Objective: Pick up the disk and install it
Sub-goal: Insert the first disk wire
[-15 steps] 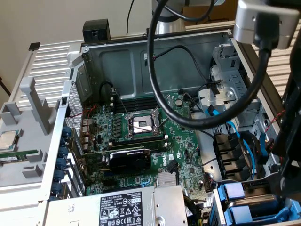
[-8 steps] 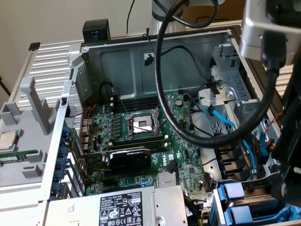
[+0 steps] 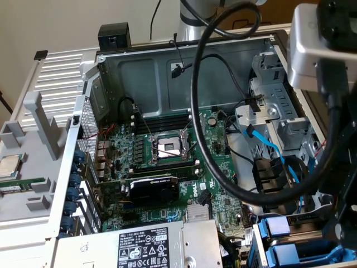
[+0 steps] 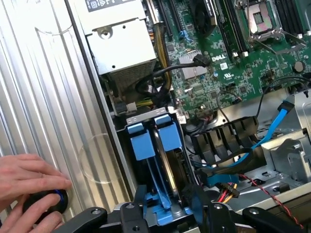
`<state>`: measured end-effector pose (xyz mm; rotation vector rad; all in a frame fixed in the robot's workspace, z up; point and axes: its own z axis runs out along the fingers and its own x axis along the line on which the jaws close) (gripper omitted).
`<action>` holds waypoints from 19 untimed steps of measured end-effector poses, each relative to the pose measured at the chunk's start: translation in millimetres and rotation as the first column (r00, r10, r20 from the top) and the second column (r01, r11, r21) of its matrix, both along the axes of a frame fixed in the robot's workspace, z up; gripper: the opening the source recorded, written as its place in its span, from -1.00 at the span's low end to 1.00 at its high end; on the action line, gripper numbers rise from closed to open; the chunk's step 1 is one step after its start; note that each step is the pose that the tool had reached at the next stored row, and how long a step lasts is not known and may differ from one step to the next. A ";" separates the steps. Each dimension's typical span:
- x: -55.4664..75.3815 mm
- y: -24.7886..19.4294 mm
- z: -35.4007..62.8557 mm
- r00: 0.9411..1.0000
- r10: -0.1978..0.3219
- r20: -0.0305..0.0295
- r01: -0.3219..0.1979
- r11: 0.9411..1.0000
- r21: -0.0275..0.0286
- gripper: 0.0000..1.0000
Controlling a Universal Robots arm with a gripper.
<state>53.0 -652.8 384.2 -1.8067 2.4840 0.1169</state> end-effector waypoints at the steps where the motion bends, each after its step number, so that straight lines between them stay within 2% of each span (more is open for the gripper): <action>1: 0.3 0.0 -0.6 1.000 0.014 0.000 -0.014 1.000 0.001 0.00; 5: 1.7 0.0 -3.9 0.999 0.050 0.000 -0.050 0.999 0.009 0.00; 9: 5.1 -0.2 -6.6 0.998 0.063 -0.001 -0.063 0.998 0.026 0.00; 12: 7.6 -0.7 -9.3 0.998 0.070 -0.003 -0.070 0.997 0.034 0.00; 15: 9.7 -1.5 -11.8 0.997 0.076 -0.008 -0.075 0.996 0.041 0.00; 19: 12.1 -3.4 -14.9 0.997 0.080 -0.019 -0.079 0.996 0.052 0.00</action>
